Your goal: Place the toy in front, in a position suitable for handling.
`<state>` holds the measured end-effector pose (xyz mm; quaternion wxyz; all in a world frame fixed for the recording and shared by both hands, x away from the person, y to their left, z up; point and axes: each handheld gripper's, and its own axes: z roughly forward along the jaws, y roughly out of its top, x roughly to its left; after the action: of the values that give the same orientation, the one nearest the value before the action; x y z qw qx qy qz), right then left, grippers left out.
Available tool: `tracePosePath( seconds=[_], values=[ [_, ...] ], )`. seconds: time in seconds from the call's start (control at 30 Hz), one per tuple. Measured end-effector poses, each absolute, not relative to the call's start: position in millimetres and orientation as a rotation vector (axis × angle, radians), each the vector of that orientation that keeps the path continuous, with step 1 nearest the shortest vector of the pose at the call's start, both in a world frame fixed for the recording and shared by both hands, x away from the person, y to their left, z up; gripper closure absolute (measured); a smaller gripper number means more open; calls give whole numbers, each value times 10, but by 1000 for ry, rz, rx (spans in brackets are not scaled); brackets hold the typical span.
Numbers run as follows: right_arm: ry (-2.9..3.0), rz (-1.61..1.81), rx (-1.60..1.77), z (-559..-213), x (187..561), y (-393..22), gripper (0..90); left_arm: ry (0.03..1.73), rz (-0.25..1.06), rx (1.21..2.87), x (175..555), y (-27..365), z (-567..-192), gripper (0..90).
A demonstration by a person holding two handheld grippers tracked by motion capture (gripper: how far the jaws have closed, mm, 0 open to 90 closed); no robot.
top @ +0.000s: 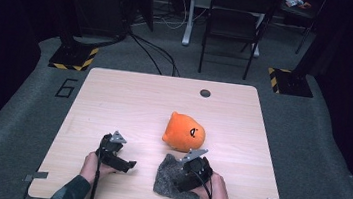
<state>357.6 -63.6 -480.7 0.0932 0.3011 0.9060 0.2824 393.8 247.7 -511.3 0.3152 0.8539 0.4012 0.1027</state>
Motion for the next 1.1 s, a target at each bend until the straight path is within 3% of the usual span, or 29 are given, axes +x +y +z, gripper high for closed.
tracePosePath(
  seconds=[0.3,0.43,0.53,0.77,1.1],
  values=[
    [2755,696,830,-5006,3582,-567,255,1041,252,2258,3938,2473,-5131,44],
    [2771,715,803,-4996,3590,-598,366,1043,255,2257,3948,2479,-5140,63],
    [2795,724,749,-4977,3583,-610,514,1033,259,2273,3958,2473,-5143,69],
    [2818,735,738,-4955,3585,-634,702,1037,275,2270,3953,2497,-5144,76],
    [2810,756,745,-4843,3575,-784,730,995,322,2315,3957,2489,-5155,90]
  ],
)
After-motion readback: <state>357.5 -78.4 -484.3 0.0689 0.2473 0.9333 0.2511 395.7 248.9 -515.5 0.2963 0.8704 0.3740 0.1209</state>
